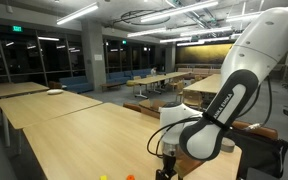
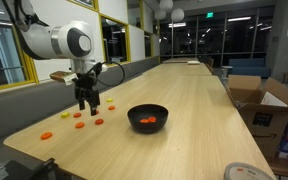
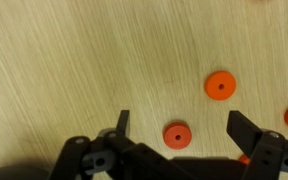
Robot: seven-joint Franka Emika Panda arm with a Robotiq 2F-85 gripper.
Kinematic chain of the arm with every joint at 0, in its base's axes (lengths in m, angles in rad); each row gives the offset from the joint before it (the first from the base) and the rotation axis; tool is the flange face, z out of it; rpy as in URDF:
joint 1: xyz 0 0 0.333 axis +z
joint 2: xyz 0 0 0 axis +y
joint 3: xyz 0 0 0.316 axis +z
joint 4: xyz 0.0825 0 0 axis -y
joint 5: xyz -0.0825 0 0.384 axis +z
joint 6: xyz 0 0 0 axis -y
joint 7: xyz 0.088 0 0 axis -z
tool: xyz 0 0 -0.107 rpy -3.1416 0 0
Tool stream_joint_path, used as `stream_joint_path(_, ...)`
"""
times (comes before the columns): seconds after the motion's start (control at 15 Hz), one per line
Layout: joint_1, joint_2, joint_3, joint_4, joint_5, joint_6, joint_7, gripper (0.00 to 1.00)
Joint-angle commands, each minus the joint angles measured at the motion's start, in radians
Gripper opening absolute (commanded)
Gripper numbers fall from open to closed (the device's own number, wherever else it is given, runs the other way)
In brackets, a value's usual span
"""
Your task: Pick up some of the orange objects from the table and put them in the bowl
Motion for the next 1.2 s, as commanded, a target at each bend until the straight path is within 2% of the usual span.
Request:
stream_joint_path(0.0, 0.045, 0.078, -0.058, 0.064, -0.042, 0.052, 0.075, 1.00)
stream_joint_path(0.2, 0.049, 0.100, -0.081, 0.072, 0.000, 0.121, 0.072, 1.00)
stream_joint_path(0.47, 0.071, 0.123, -0.128, 0.068, -0.015, 0.192, 0.100, 1.00)
stream_joint_path(1.13, 0.129, 0.237, -0.171, 0.143, -0.002, 0.157, 0.122, 1.00)
